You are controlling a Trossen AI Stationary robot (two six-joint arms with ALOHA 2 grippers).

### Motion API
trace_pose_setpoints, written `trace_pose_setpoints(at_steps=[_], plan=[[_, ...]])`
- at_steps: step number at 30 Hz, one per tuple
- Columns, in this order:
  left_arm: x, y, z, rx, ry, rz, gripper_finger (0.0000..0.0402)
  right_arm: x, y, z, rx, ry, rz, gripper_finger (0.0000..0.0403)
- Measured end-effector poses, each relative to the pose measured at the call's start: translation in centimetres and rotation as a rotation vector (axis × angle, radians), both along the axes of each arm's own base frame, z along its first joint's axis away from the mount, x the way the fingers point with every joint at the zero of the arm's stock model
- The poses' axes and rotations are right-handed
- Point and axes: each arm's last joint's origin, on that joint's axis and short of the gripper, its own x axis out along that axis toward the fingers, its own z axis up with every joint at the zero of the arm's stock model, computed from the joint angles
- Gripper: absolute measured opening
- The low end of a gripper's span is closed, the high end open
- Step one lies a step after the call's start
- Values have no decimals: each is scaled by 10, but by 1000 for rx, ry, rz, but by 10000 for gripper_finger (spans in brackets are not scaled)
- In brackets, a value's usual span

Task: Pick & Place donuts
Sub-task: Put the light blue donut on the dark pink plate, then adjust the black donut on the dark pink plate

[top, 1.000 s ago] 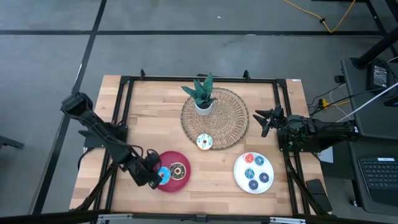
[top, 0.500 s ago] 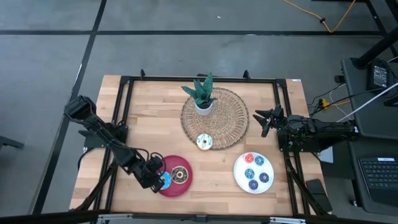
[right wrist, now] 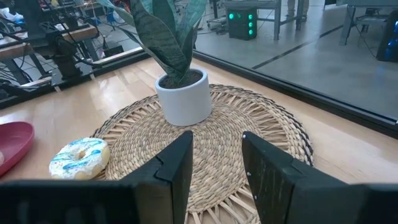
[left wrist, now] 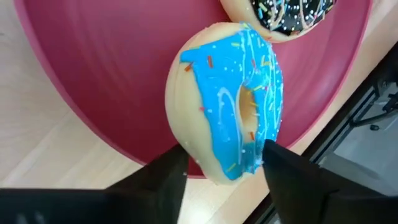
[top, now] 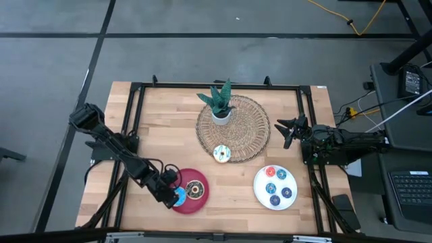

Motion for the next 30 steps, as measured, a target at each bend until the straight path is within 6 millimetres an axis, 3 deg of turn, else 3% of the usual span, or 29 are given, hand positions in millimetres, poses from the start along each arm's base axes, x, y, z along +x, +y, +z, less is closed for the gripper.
trace_pose_setpoints(at_steps=[7,16,30], plan=[[1,7,12,-43,-27,44,234,0,0,0,0,0,0,140],[-4,18,25,-29,-37,98,233,0,0,0,0,-1,0,140],[-8,19,23,-22,8,61,236,0,0,0,0,0,0,140]])
